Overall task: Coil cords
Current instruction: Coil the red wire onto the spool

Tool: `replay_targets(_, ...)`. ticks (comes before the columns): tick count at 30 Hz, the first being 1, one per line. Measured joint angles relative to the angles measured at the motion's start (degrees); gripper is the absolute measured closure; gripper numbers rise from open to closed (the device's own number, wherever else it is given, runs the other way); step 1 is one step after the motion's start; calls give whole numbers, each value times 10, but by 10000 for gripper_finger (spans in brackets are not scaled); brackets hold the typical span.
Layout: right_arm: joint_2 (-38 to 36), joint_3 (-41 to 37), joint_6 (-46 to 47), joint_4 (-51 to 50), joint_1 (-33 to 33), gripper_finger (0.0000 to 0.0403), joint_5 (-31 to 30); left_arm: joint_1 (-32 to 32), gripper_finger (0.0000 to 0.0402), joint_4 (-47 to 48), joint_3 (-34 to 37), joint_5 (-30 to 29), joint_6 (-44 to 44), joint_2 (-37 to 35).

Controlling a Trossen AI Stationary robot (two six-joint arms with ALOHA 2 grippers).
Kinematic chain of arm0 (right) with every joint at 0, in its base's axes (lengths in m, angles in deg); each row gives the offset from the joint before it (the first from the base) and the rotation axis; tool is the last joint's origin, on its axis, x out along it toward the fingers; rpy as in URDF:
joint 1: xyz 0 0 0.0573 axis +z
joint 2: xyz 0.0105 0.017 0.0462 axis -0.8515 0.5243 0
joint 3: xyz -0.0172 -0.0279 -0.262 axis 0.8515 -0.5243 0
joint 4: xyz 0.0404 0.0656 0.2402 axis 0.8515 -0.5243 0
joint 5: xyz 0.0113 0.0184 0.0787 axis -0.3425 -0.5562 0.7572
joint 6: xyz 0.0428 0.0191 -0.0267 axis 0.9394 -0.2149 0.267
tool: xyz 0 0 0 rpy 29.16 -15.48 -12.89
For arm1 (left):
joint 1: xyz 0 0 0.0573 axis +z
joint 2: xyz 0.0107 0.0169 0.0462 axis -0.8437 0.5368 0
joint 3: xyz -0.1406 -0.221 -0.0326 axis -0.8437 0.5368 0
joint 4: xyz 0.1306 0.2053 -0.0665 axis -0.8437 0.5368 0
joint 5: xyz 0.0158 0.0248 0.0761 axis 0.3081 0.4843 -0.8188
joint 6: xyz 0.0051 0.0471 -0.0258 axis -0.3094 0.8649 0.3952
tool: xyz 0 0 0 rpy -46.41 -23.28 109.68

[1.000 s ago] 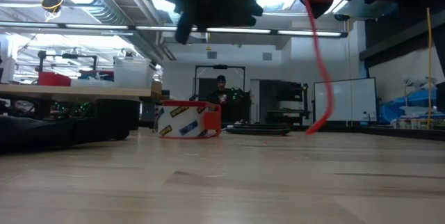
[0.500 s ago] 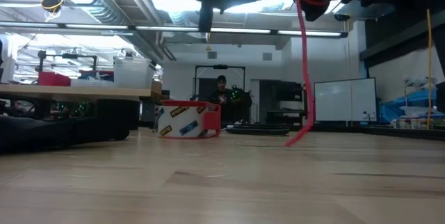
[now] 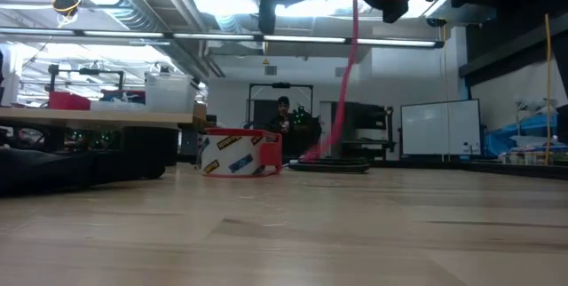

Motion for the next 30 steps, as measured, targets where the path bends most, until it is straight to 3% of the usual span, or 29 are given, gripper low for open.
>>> replay_targets(30,1,0,0,22,0,398,-1,23,329,-15,0,44,51,0)
